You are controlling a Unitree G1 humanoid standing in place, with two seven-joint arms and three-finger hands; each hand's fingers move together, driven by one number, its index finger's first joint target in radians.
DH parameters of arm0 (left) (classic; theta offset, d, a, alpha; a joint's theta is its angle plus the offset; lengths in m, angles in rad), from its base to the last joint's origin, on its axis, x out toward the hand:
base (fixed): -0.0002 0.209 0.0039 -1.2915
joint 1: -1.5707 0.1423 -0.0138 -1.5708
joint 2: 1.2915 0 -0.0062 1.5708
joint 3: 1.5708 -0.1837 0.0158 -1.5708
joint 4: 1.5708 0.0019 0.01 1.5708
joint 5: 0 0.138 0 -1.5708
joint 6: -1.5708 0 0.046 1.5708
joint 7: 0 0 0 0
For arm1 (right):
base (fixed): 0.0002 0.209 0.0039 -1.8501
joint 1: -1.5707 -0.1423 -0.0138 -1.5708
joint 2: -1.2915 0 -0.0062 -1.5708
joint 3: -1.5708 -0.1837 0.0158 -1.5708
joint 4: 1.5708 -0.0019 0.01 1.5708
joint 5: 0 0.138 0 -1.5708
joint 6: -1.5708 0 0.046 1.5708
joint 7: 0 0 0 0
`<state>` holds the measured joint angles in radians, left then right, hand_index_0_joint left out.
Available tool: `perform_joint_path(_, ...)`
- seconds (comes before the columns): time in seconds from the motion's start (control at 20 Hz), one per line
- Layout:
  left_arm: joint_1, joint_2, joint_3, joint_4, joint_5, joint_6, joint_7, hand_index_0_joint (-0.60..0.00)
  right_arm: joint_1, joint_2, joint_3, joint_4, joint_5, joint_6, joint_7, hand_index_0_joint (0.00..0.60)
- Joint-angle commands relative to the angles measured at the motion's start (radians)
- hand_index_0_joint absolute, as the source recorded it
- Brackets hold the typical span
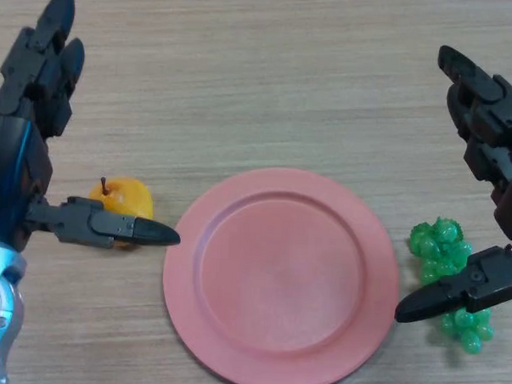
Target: Pick up the yellow pear and place it on the plate
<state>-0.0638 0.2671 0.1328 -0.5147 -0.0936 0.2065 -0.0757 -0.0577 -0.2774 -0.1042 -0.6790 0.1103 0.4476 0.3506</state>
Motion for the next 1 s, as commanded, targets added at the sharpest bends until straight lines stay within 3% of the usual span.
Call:
perform_joint_path(0.05,-0.013,0.016,0.055,-0.071,0.020,-0.079,-0.007,0.000,-0.017,-0.021,-0.049,-0.058,0.027,-0.136,-0.002,0.000)
perform_joint_path(0.35,0.015,0.013,0.069,-0.094,0.007,-0.058,-0.028,0.000,-0.004,-0.017,-0.047,-0.082,0.037,-0.098,0.008,0.000)
perform_joint_path(0.5,0.073,-0.005,0.063,-0.033,0.072,-0.152,-0.055,0.000,0.001,-0.017,-0.054,-0.112,0.056,-0.055,0.010,0.000)
perform_joint_path(0.6,0.072,0.004,0.088,0.050,0.116,-0.219,-0.035,0.000,-0.004,-0.015,-0.052,-0.117,0.064,-0.053,-0.002,0.000)
perform_joint_path(0.8,0.017,0.040,0.102,0.290,0.186,-0.385,0.039,0.000,0.017,-0.009,-0.061,-0.126,0.075,-0.068,-0.001,0.000)
perform_joint_path(1.0,-0.087,0.073,0.070,0.521,0.180,-0.446,0.105,0.000,0.049,-0.009,-0.074,-0.145,0.061,-0.071,0.020,0.000)
